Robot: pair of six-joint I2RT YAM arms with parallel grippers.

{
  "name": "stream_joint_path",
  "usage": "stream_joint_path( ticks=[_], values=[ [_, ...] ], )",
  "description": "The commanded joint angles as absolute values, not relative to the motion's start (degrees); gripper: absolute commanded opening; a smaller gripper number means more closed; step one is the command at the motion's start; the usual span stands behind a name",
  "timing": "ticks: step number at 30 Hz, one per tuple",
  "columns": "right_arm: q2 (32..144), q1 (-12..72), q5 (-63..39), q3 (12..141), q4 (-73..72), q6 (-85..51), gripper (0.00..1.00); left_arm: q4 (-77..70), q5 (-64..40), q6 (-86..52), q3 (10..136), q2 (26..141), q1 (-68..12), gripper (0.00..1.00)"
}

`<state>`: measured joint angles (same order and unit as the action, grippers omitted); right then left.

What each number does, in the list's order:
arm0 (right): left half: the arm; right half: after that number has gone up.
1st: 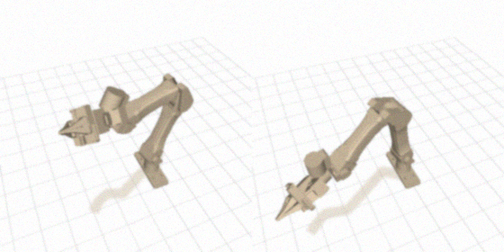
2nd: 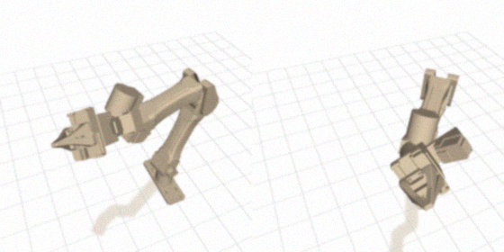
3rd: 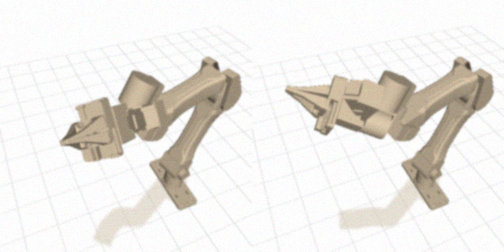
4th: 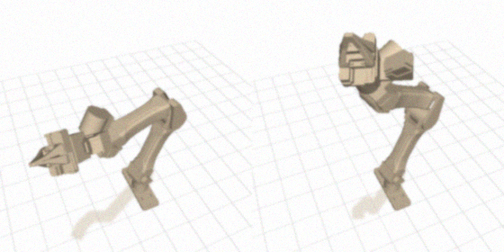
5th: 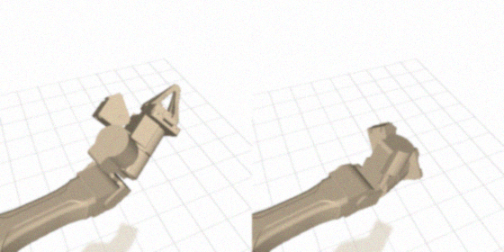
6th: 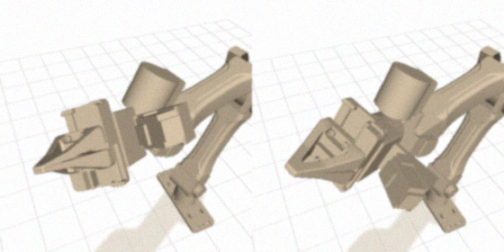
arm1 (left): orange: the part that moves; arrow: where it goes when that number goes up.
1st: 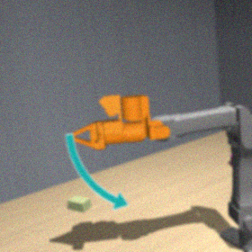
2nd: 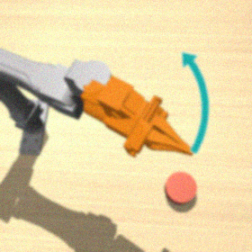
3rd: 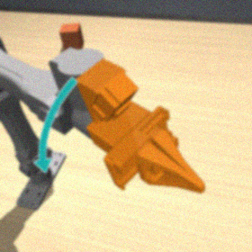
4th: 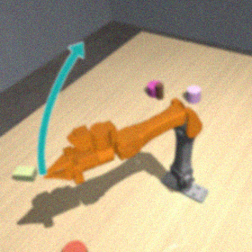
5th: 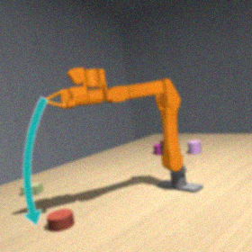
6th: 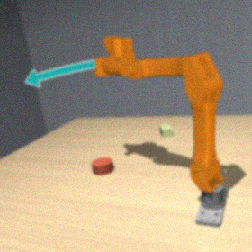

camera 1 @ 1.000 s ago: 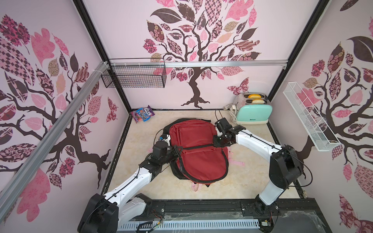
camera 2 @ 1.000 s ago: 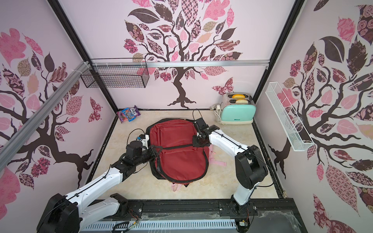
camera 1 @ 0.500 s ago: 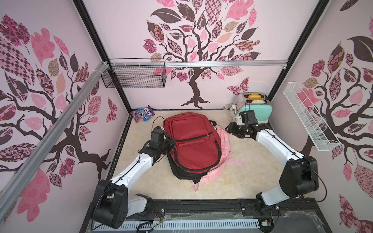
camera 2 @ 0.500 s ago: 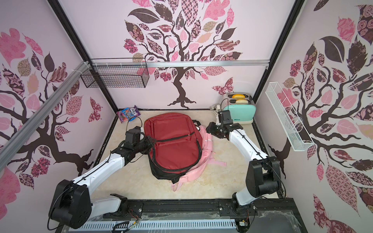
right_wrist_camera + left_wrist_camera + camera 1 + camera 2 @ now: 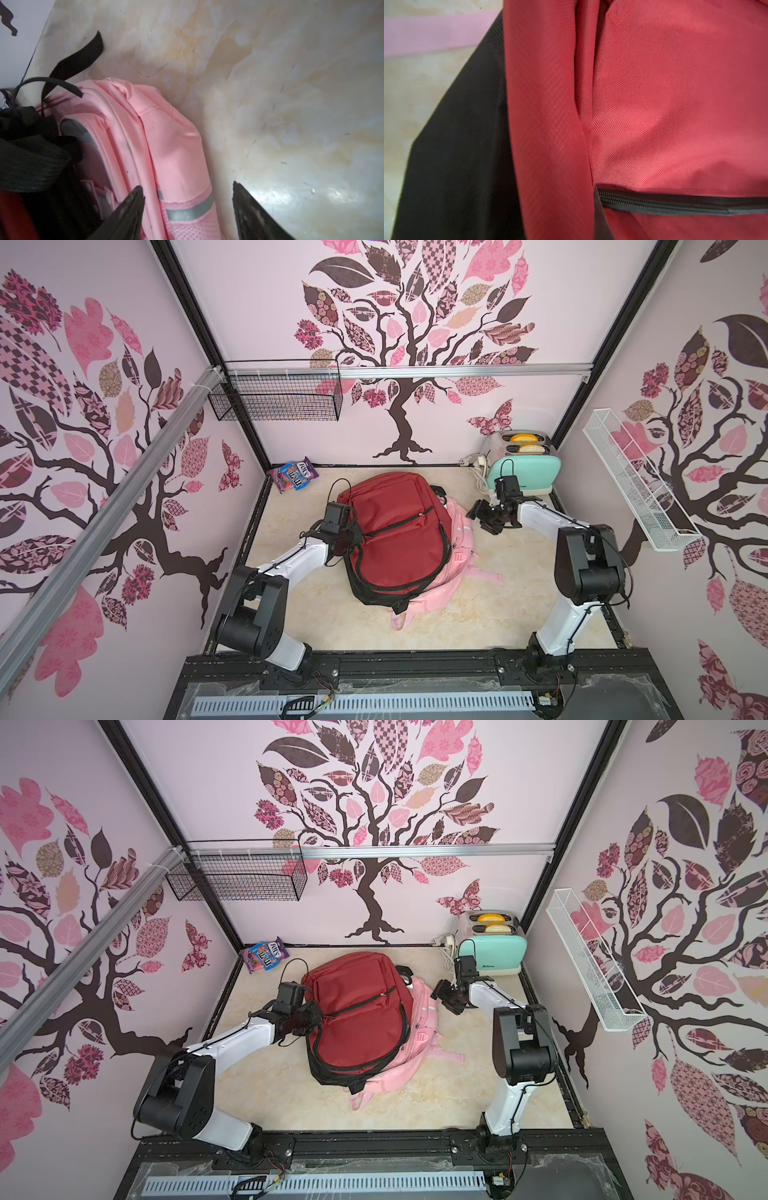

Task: Zip up the backpack
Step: Pick up the backpack from the center of the board.

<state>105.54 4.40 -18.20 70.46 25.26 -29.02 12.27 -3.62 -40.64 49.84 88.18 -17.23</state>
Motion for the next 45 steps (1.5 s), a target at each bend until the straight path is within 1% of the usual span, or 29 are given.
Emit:
stream_joint_path(
  ticks=[1,5,9,11,12,13,14,15,17,19,22,23,26,29,32,37,41,45],
  values=[
    [107.1,4.0,-25.7,69.4,19.8,-30.8,0.7,19.3,1.1,-39.9,47.4,92.5,-16.8,0.0],
    [109.4,4.2,-33.7,67.3,13.7,-33.8,0.71,19.0,1.1,-40.1,47.2,93.0,-16.9,0.0],
    [110.7,5.5,-38.8,65.4,8.6,-36.6,0.74,18.2,0.1,-40.0,47.1,93.5,-16.9,0.0],
    [111.4,7.1,-40.7,64.9,6.4,-37.5,0.73,17.9,-0.1,-40.1,47.1,93.9,-16.9,0.0],
    [112.0,8.2,-41.7,64.9,5.5,-37.9,0.71,17.6,-0.2,-40.0,47.1,94.0,-16.9,0.0],
    [112.6,9.1,-42.8,65.0,4.5,-38.1,0.66,17.5,-0.3,-40.0,47.1,94.3,-16.9,0.0],
    [113.3,9.9,-44.1,65.1,3.4,-38.6,0.54,17.3,-0.5,-40.1,47.2,94.6,-16.9,0.0],
    [113.9,10.5,-45.2,65.1,2.4,-39.2,0.37,17.3,-0.7,-40.1,47.3,95.1,-16.9,0.0],
    [114.2,11.0,-47.2,64.8,0.6,-40.1,0.17,17.2,-0.9,-40.1,47.3,95.3,-16.9,0.0],
    [112.7,11.0,-47.6,64.6,0.8,-39.7,0.01,17.1,-0.8,-40.1,47.2,95.3,-16.9,0.0],
    [107.6,11.1,-45.9,64.8,4.9,-37.4,0.0,17.4,-0.5,-40.2,46.9,95.0,-16.9,0.0],
    [104.9,11.5,-44.2,65.5,8.3,-35.5,0.0,17.4,-0.3,-40.3,46.8,94.6,-16.9,0.0],
    [96.1,14.6,-35.4,70.7,22.1,-27.6,0.0,17.8,0.3,-40.7,46.3,93.1,-16.8,0.0],
    [89.6,18.9,-27.9,77.1,32.6,-21.7,0.0,18.2,0.2,-40.7,46.2,91.0,-16.8,0.0],
    [85.6,23.7,-21.5,82.7,40.8,-18.5,0.0,19.3,0.6,-40.7,46.5,90.0,-16.7,0.0],
    [80.7,29.8,-11.2,88.0,50.5,-16.0,0.0,18.9,1.3,-41.6,44.6,88.4,-16.6,0.0],
    [77.4,31.8,-4.8,91.9,56.3,-15.1,0.0,18.4,0.9,-42.0,43.6,88.2,-16.6,0.0],
    [74.4,32.0,-2.6,95.0,59.4,-14.2,0.0,17.5,0.5,-42.4,43.1,88.6,-16.6,0.0]
  ],
)
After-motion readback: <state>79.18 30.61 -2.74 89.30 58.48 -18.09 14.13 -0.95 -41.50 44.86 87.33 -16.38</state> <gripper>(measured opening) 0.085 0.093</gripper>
